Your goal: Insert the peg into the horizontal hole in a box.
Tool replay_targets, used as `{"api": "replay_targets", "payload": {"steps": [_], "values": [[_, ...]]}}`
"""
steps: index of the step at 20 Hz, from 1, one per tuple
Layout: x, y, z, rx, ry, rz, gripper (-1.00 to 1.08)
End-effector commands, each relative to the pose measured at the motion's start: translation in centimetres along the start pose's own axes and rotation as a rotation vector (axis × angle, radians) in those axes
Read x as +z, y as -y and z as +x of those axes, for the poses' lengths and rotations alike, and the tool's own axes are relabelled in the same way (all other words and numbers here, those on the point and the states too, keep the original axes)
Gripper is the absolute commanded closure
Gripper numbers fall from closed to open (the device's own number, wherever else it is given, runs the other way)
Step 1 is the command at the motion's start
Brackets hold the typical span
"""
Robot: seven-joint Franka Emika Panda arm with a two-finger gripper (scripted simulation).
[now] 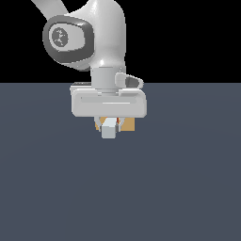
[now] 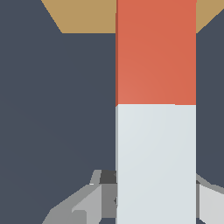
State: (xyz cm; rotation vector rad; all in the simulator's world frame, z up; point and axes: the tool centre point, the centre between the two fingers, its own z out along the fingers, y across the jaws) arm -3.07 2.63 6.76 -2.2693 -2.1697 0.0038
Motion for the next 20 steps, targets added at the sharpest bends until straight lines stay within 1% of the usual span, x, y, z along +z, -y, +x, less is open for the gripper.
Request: {"api": "replay_targets", "payload": {"steps": [1,5,9,12,17,20], "values": [[-0.1,0.0,0.0,0.000,0.000,-0.001,1.08],[0.0,0.0,0.1,0.000,0.000,0.001,1.08],[0.0,0.1,1.3,0.000,0.000,0.000,1.08],[0.0,0.1,3.0,-0.001,0.000,-0.001,1.08],[-0.2,0.0,6.7,-0.002,-0.001,-0.003,1.08],[-0.2,0.0,8.3,-0.002,-0.001,-0.004,1.08]]}}
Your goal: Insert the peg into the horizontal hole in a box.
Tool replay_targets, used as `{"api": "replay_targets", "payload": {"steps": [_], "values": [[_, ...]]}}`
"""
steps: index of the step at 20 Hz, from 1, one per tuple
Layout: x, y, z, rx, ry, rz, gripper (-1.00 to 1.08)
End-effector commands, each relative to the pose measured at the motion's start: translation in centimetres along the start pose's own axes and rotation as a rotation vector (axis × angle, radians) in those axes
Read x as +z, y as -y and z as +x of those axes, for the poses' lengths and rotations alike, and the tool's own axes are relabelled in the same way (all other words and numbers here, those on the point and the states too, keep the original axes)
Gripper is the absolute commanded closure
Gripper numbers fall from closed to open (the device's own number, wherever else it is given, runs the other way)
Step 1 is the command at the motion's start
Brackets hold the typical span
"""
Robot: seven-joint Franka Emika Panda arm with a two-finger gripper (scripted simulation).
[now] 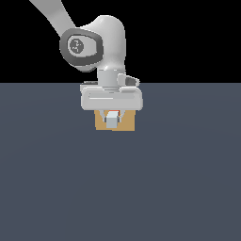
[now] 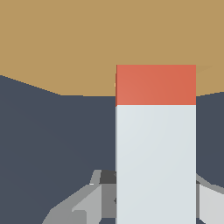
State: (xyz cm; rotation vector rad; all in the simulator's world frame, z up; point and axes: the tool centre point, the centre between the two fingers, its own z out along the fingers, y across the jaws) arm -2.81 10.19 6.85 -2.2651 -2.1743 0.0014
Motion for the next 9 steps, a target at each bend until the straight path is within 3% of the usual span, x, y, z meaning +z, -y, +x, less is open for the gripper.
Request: {"api": "replay_targets", "payload": {"steps": [1,9], "values": [[-0.13,-0.12,1.12,0.002,0.000,-0.003,1.08],[-0.17,-0.29,1.60,0.002,0.000,-0.003,1.08]]}}
